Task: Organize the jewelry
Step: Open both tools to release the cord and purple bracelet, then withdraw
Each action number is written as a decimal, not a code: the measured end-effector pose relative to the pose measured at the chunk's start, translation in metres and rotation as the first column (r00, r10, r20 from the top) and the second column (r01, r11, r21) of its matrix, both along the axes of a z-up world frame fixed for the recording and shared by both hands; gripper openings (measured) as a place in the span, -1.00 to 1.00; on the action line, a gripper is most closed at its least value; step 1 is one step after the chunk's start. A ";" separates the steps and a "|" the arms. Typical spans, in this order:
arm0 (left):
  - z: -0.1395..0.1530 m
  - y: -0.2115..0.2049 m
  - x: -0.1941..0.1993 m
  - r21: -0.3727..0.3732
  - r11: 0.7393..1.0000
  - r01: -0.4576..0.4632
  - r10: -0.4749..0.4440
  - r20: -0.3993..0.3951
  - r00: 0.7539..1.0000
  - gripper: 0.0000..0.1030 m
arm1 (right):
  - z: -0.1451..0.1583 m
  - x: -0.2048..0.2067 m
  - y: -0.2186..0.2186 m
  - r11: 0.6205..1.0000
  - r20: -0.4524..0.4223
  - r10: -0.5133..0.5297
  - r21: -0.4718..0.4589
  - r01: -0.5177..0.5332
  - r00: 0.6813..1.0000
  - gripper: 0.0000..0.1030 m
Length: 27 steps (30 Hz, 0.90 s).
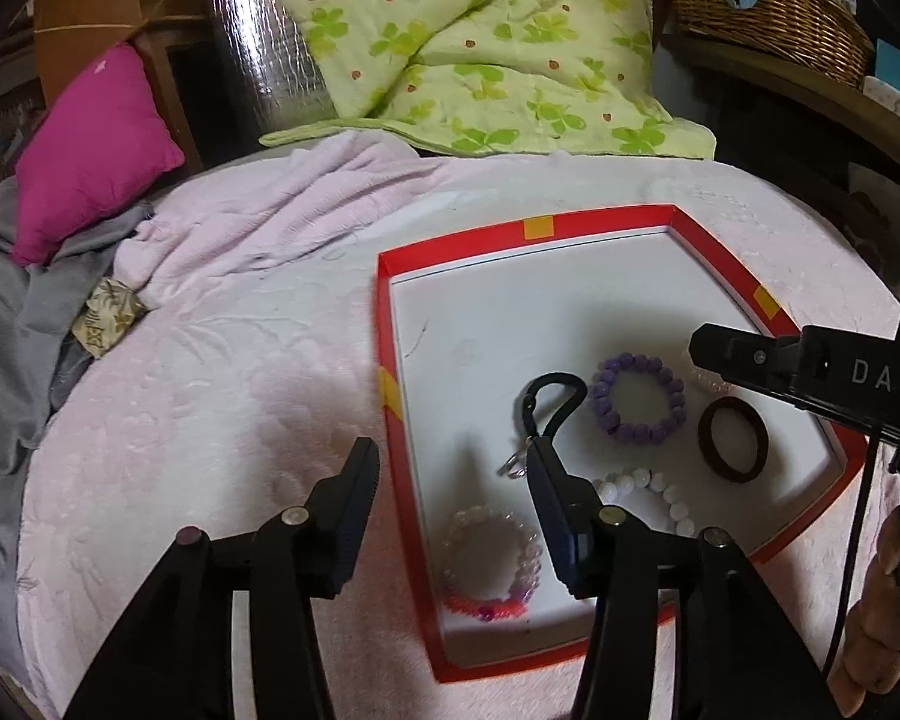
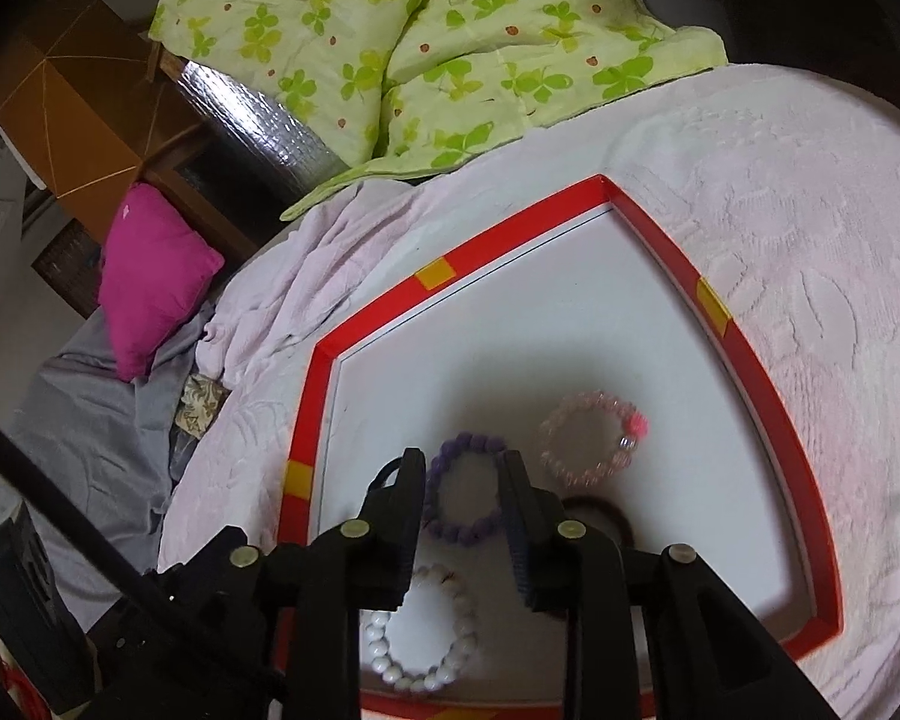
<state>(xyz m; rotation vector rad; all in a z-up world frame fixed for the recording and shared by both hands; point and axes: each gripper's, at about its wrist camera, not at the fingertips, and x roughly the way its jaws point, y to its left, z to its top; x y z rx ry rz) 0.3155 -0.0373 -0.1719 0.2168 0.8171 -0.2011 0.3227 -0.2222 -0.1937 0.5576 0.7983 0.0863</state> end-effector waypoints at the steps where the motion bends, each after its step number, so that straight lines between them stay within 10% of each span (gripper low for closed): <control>1: 0.001 0.000 -0.001 0.004 1.000 0.000 0.000 0.004 1.000 0.03 | 0.001 -0.002 0.001 1.000 0.004 0.004 -0.005 -0.004 1.000 -0.45; 27: 0.007 0.022 -0.061 0.034 0.999 -0.021 0.020 0.039 0.999 0.09 | 0.029 -0.060 0.016 0.998 0.053 0.051 -0.032 -0.050 0.997 -0.45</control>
